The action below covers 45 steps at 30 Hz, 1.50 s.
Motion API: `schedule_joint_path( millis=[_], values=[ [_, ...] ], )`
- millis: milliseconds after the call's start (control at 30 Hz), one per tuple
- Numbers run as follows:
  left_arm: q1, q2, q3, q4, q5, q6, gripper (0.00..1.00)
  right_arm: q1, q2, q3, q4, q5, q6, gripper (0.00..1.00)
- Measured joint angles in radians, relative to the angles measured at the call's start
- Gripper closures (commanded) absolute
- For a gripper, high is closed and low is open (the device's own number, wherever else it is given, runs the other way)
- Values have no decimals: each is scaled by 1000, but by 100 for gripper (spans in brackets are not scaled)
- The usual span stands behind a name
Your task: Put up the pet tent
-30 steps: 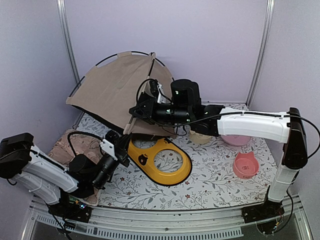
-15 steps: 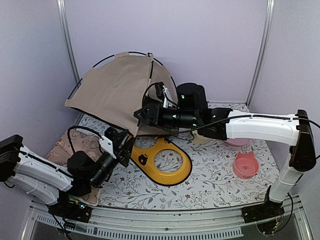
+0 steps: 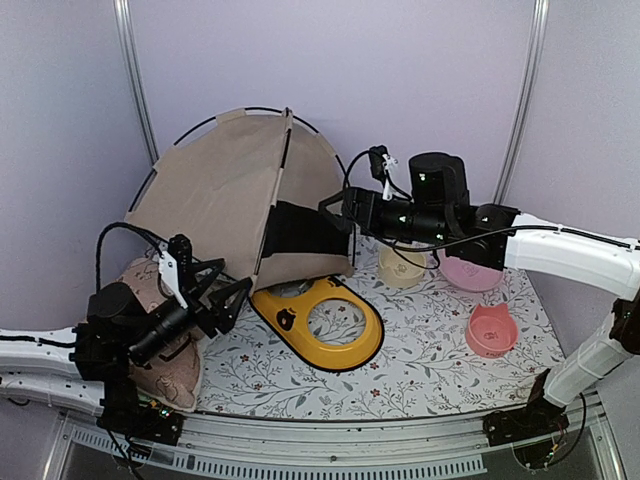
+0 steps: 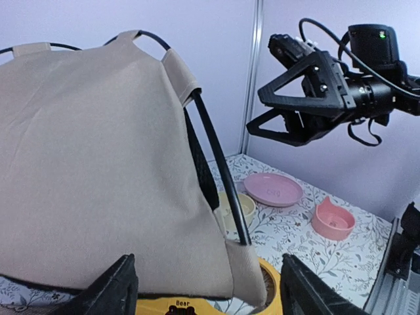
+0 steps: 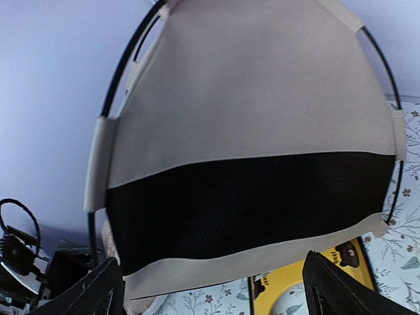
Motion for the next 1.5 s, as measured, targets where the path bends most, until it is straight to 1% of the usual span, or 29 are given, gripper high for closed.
schedule_joint_path(
  millis=[33, 67, 100, 233, 333, 400, 500, 600, 667, 767, 867, 1000, 1167, 1300, 1467, 1500],
  values=[
    [0, -23, 17, -64, 14, -19, 22, -17, -5, -11, -2, 0, -6, 2],
    [0, -40, 34, -122, 29, -38, 15, -34, -10, -22, -5, 0, -13, 2],
    [0, -58, 55, -187, 48, -58, 11, -49, -14, -32, -9, 1, -18, 2],
    [0, -110, 139, -389, 132, -125, 11, -97, -19, -48, -19, -2, -39, 1],
    [0, -119, 204, -490, 164, -166, 12, -118, -19, -48, -19, -8, -56, 0],
    [0, -117, 240, -534, 157, -185, 13, -126, -19, -48, -19, -11, -69, 0],
    [0, -82, 312, -592, 84, -220, 14, -131, -19, -47, -23, -13, -88, 1],
    [2, 22, 446, -665, -47, -265, 16, -131, -18, -38, -39, -14, -107, 1],
    [5, 110, 540, -705, -102, -279, 17, -132, -18, -33, -47, -14, -122, 1],
    [19, 254, 695, -766, -171, -306, 20, -132, -18, -29, -59, -14, -139, 1],
    [67, 380, 806, -817, -213, -327, 24, -133, -18, -28, -67, -14, -155, 1],
    [166, 496, 901, -875, -240, -337, 25, -135, -19, -28, -69, -15, -173, 1],
    [261, 598, 1009, -917, -261, -328, 26, -137, -27, -28, -73, -16, -195, 1],
    [325, 663, 1086, -930, -248, -308, 32, -137, -43, -28, -76, -20, -212, 1],
    [372, 735, 1152, -949, -204, -285, 45, -137, -64, -28, -79, -27, -232, 1],
    [378, 746, 1157, -953, -191, -280, 50, -137, -69, -28, -81, -27, -235, 1]
  ],
)
